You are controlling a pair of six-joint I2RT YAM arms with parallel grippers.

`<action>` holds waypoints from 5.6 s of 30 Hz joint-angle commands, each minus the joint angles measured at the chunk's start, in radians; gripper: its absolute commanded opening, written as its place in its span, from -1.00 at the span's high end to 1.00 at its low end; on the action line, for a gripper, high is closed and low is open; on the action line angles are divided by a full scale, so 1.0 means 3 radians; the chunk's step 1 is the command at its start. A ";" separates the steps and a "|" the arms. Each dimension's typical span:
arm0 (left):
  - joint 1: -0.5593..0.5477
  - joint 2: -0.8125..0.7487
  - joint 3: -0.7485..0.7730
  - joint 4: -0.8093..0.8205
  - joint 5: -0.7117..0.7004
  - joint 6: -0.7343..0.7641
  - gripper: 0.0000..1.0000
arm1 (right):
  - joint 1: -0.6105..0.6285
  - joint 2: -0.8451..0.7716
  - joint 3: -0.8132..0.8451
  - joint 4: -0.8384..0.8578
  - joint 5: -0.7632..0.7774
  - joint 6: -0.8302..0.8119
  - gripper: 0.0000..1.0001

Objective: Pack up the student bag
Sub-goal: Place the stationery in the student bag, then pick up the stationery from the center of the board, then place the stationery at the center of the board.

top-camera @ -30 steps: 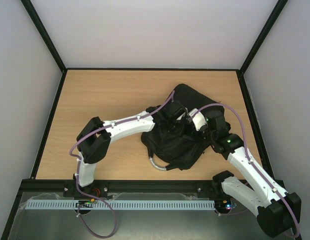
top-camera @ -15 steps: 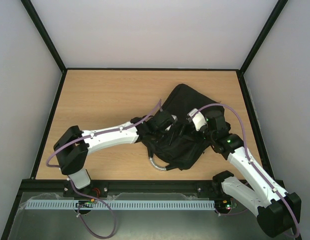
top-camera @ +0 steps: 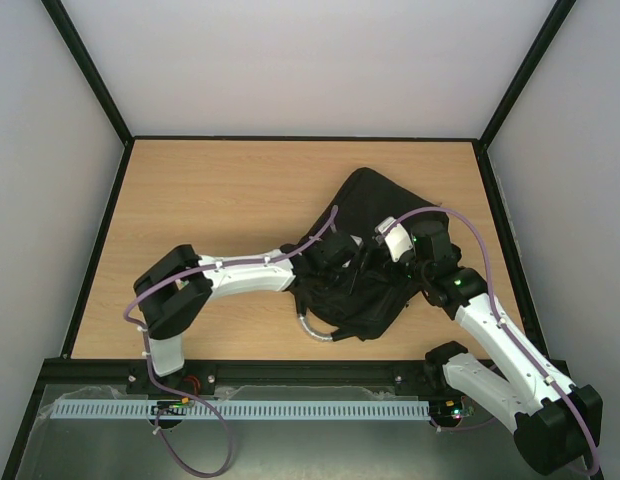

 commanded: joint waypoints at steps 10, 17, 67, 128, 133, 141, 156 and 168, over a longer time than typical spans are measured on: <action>0.0154 0.0432 0.0510 0.0917 -0.0652 -0.0078 0.96 | 0.0040 -0.0029 0.0014 0.0088 -0.0168 -0.0017 0.98; 0.0154 0.0397 0.0122 0.2007 -0.0602 -0.0141 0.95 | 0.0040 -0.0029 0.0014 0.0093 -0.0153 -0.0017 0.98; 0.1032 -0.2687 -0.1705 -0.1303 -0.1513 -0.1173 -0.42 | 0.0040 -0.0100 0.0008 0.0103 -0.0103 -0.0022 0.98; 0.1179 -0.2068 -0.2005 -0.1220 -0.0246 -0.0363 0.74 | 0.0036 -0.0075 0.0004 0.0094 -0.0116 -0.0043 0.98; 0.0354 -0.1553 -0.1791 -0.1316 -0.0248 -0.0196 0.75 | 0.0040 -0.0070 0.0005 0.0093 -0.0121 -0.0037 0.98; -0.0493 -0.0683 -0.1156 -0.1585 -0.0672 -0.0201 0.63 | 0.0040 -0.0060 0.0008 0.0088 -0.0125 -0.0035 0.98; -0.0775 -0.0903 -0.1291 -0.1639 -0.0528 -0.0561 0.08 | 0.0038 -0.0075 0.0004 0.0088 -0.0132 -0.0044 0.98; -0.1068 -0.0876 -0.1352 -0.1519 -0.0578 -0.0828 0.32 | 0.0040 -0.0080 0.0010 0.0073 -0.0167 -0.0042 0.98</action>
